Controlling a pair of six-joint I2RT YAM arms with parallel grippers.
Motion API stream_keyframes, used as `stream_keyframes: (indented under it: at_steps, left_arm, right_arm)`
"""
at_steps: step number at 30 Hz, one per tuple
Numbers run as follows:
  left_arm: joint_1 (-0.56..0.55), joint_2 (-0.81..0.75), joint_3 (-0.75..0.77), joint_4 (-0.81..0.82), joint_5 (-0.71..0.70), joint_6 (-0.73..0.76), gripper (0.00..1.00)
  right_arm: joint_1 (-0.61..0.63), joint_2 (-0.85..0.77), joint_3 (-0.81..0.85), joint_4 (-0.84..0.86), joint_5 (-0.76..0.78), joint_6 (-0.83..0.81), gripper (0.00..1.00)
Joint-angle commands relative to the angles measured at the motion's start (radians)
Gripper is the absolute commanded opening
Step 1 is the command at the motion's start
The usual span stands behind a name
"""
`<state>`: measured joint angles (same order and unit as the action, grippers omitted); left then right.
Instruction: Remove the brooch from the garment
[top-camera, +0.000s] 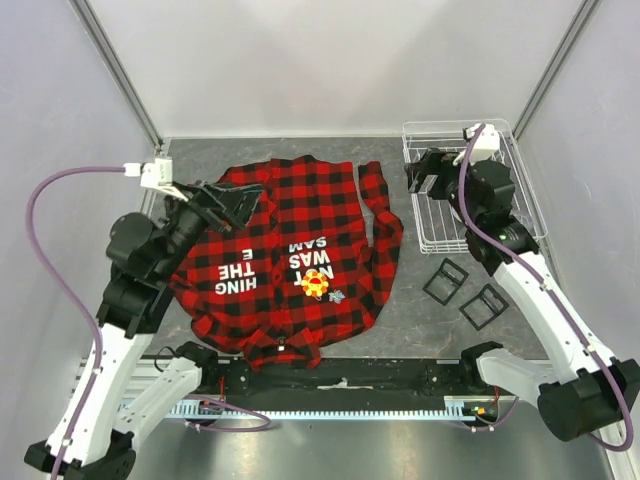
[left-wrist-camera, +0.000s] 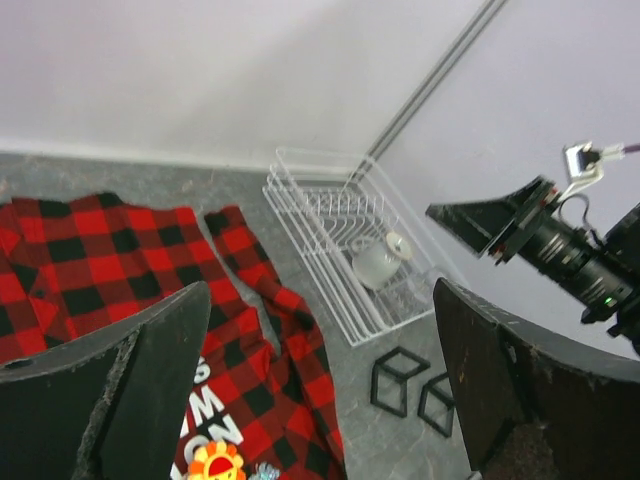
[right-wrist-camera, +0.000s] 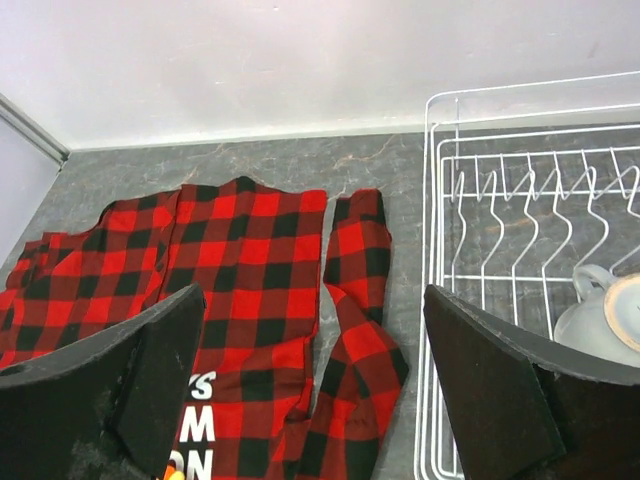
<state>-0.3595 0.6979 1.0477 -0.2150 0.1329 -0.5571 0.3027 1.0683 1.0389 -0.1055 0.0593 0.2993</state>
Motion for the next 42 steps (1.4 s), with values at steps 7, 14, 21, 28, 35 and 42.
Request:
stream_keyframes:
  at_steps: [7,14,21,28,35,42]
  left_arm:
    - [0.004,0.325,-0.058,-0.046,0.301,-0.013,0.99]
    - [-0.061,0.492,-0.204,0.072,0.366,-0.038,0.91]
    - [-0.209,0.64,-0.206,0.106,0.24,0.026,0.53]
    - [-0.384,0.706,-0.195,0.09,0.031,0.028,0.35]
    - [-0.518,0.772,-0.21,0.17,0.0,-0.003,0.33]
    - [-0.558,0.838,-0.201,0.194,-0.033,0.003,0.39]
  right_arm:
    - [0.197,0.333,0.179,0.01,-0.013,0.044,0.98]
    - [0.378,0.455,0.175,0.111,-0.117,0.187,0.9]
    - [0.432,0.34,-0.198,0.285,-0.144,0.254,0.55]
    - [0.432,0.222,-0.413,0.316,-0.11,0.287,0.4]
    - [0.431,0.122,-0.517,0.198,-0.095,0.339,0.34]
    - [0.432,0.096,-0.56,0.225,-0.18,0.365,0.33]
